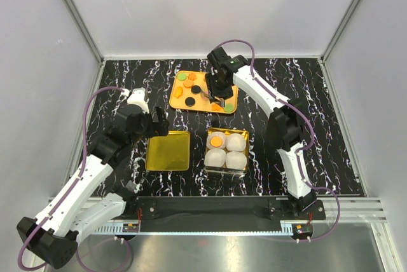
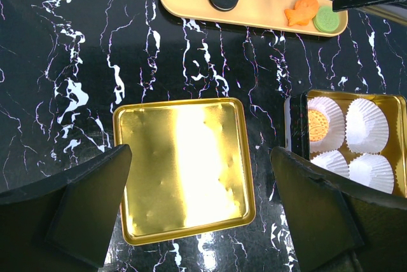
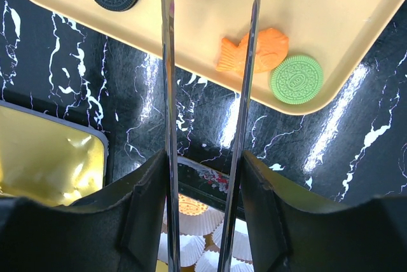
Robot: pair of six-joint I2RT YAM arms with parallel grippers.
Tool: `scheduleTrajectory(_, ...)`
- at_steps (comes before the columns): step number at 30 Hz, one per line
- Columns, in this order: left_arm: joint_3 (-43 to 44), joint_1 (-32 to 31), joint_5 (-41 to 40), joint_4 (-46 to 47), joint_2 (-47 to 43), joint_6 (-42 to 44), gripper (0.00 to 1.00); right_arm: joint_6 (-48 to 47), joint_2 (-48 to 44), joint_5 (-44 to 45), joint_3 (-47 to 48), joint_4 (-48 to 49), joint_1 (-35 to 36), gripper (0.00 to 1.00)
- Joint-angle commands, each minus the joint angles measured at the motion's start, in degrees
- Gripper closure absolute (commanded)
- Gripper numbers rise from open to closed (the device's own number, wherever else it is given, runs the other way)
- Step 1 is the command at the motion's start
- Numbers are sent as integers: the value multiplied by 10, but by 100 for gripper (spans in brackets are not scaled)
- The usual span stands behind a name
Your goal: Pack the cookies
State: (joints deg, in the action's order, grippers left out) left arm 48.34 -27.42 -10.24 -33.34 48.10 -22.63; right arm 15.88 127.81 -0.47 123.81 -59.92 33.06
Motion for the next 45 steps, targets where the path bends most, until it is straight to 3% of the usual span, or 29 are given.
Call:
scheduleTrajectory(1, 5, 3, 0, 19, -9, 3, 1, -8, -4, 11, 10, -10, 3, 46)
scheduleTrajectory(45, 5, 3, -3, 17, -14, 3, 1, -28, 5, 34, 76, -60, 17, 51)
